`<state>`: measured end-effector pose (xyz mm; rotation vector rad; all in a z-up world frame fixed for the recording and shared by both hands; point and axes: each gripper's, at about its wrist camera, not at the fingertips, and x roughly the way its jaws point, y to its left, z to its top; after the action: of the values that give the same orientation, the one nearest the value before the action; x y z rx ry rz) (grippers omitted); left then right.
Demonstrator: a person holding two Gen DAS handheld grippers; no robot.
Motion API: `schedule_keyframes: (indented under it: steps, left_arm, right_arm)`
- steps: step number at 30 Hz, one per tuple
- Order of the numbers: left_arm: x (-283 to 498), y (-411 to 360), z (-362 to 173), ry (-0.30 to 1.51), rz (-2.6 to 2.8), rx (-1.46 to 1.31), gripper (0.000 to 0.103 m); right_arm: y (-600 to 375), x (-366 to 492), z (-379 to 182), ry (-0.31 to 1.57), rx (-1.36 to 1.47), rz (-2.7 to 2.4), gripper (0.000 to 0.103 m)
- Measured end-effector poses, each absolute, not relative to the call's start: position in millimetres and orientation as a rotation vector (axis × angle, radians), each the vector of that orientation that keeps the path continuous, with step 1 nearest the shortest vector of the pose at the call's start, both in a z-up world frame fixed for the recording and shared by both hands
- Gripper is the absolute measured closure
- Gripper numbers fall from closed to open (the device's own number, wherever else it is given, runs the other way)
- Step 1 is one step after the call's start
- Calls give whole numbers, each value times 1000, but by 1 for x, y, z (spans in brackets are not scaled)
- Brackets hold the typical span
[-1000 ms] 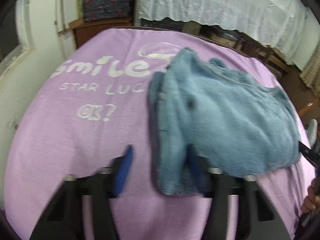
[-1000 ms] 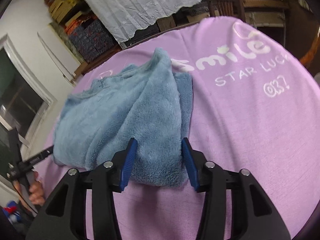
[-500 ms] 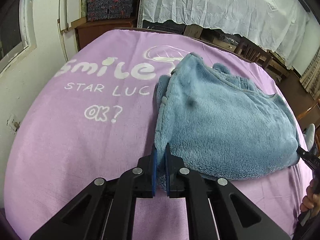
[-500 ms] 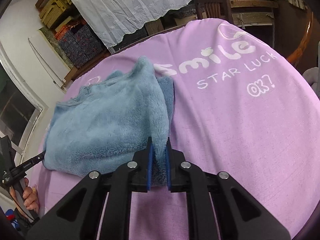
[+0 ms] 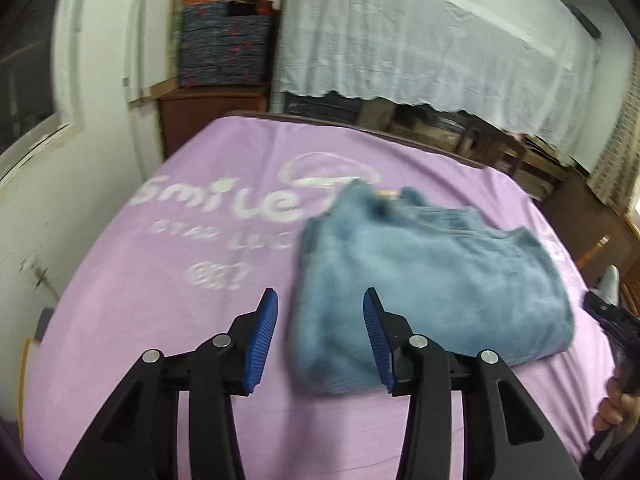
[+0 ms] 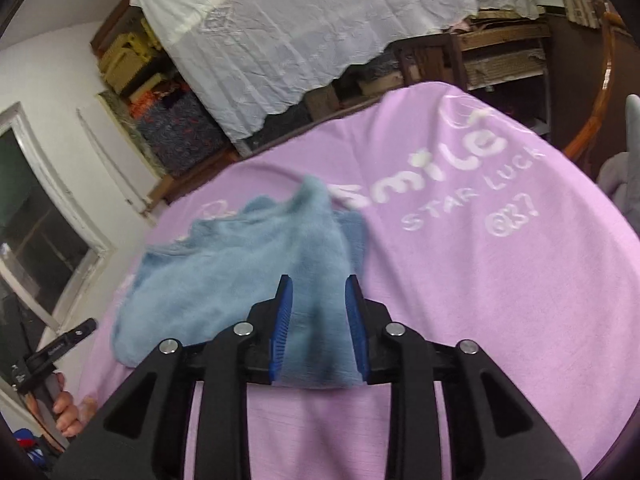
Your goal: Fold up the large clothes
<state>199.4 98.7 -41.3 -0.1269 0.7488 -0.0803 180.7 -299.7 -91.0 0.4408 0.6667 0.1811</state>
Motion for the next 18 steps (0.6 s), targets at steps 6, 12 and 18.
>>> schedule_keyframes:
  steps: [6,12,18]
  left_arm:
    - [240,35,-35,756,-132,-9,57]
    - [279,8,-73,835,-194,4,56]
    - [293,33,-95,853,-155,-13,54]
  right_arm:
    - [-237,218,-79,731,443,373,76]
    - [-191,264,-96,845,469,507,76]
    - [-210,287,-129,949,511,487,103]
